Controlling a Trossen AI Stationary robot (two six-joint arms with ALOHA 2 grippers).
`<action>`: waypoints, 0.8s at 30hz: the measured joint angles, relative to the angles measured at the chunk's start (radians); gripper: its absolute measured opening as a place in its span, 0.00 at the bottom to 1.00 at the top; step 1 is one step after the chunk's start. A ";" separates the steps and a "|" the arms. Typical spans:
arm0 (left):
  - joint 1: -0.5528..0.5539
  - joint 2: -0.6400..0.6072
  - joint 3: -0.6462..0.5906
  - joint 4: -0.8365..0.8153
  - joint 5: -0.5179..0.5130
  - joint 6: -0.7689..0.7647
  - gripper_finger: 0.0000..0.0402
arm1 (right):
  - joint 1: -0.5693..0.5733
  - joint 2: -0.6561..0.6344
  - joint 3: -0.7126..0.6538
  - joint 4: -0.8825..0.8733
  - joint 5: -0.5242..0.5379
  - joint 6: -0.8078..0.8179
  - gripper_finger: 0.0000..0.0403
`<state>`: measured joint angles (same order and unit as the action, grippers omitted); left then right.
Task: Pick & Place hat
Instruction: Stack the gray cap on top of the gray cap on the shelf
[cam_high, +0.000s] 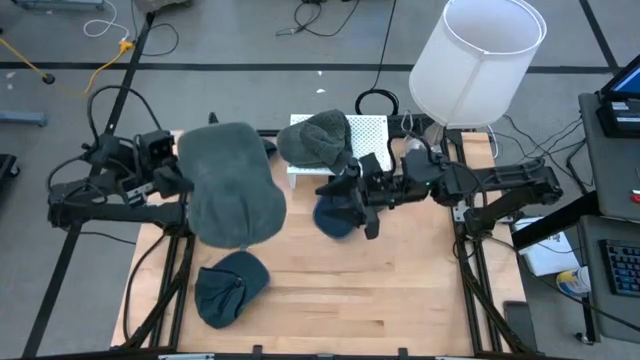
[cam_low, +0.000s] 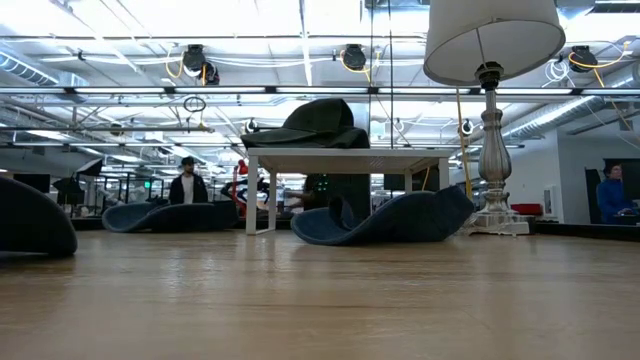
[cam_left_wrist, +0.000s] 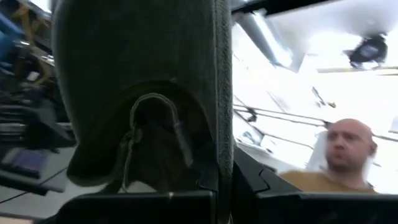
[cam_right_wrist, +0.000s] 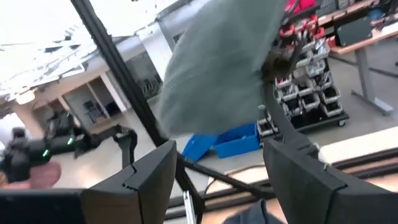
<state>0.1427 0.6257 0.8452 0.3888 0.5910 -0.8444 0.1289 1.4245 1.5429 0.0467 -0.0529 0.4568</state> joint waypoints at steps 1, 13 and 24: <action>-0.016 0.016 0.000 0.015 0.004 0.010 0.02 | -0.008 0.001 0.000 0.009 0.000 0.000 0.58; -0.119 0.298 0.000 0.366 0.037 0.024 0.02 | -0.096 0.002 0.000 0.085 -0.141 0.081 0.58; -0.115 0.450 0.025 0.427 -0.028 0.004 0.02 | -0.102 0.002 0.000 0.144 -0.318 0.084 0.58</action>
<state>0.0273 1.0758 0.8704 0.8162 0.5626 -0.8402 0.0269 1.4265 1.5429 0.1911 -0.3707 0.5404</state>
